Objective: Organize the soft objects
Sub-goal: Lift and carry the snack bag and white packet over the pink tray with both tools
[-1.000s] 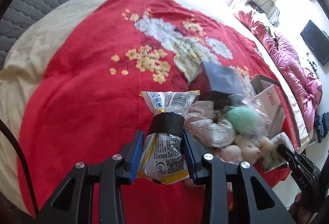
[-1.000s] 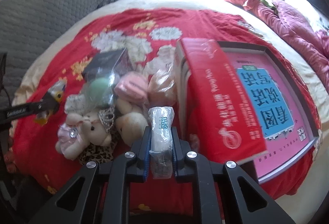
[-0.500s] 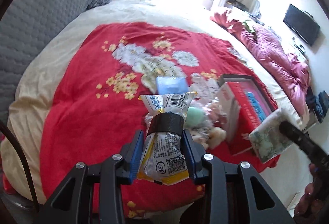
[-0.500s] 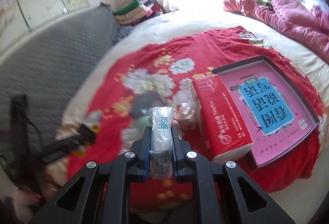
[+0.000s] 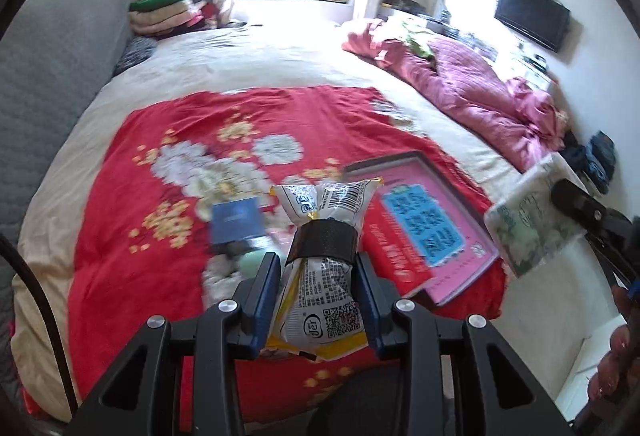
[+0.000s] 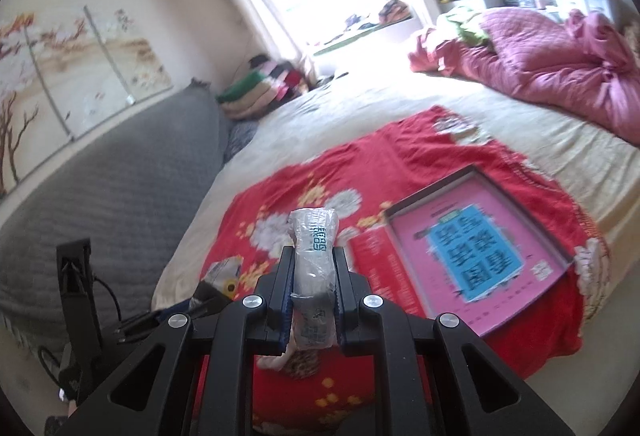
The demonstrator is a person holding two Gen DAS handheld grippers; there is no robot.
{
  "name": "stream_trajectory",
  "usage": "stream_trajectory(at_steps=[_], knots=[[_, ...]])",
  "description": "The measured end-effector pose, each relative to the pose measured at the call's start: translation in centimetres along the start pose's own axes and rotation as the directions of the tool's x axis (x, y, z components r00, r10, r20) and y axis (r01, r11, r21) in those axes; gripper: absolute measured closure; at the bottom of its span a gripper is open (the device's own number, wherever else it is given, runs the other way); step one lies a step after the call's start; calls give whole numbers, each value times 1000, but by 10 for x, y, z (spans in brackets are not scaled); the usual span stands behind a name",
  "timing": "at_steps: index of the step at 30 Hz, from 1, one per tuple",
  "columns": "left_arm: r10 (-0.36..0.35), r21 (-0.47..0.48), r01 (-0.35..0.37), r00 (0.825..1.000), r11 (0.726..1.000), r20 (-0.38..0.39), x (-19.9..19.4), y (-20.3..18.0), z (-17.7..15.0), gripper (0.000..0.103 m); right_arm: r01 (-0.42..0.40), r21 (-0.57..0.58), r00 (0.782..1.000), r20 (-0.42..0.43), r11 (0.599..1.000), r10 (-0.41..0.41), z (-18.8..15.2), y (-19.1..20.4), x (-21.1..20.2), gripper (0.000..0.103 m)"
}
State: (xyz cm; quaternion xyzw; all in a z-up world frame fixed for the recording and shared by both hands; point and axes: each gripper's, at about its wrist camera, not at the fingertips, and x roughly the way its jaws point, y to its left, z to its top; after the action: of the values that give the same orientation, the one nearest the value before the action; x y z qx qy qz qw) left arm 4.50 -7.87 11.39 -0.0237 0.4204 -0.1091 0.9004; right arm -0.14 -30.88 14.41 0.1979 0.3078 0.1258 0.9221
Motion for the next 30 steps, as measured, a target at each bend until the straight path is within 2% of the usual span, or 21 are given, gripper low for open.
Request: stream_trajectory(at_steps=[6,11,19,30], knots=[[-56,80,60,997,995,-50,32,-59,11,65,91,75,994,47,993,-95,16,-52,-15,86],[-96,129,112,987,985,-126,71,-106,14,65,124,158,990,48,980,-133,18,-101,-11,86],[-63,206,107,976,973,-209,129,-155,15,65,156,185,987,6,970,-159,18,-155,17,86],[-1,283,101,943,954,-333,199,-190,-1,65,176,225,982,-114,958,-153,3,-214,78,86]])
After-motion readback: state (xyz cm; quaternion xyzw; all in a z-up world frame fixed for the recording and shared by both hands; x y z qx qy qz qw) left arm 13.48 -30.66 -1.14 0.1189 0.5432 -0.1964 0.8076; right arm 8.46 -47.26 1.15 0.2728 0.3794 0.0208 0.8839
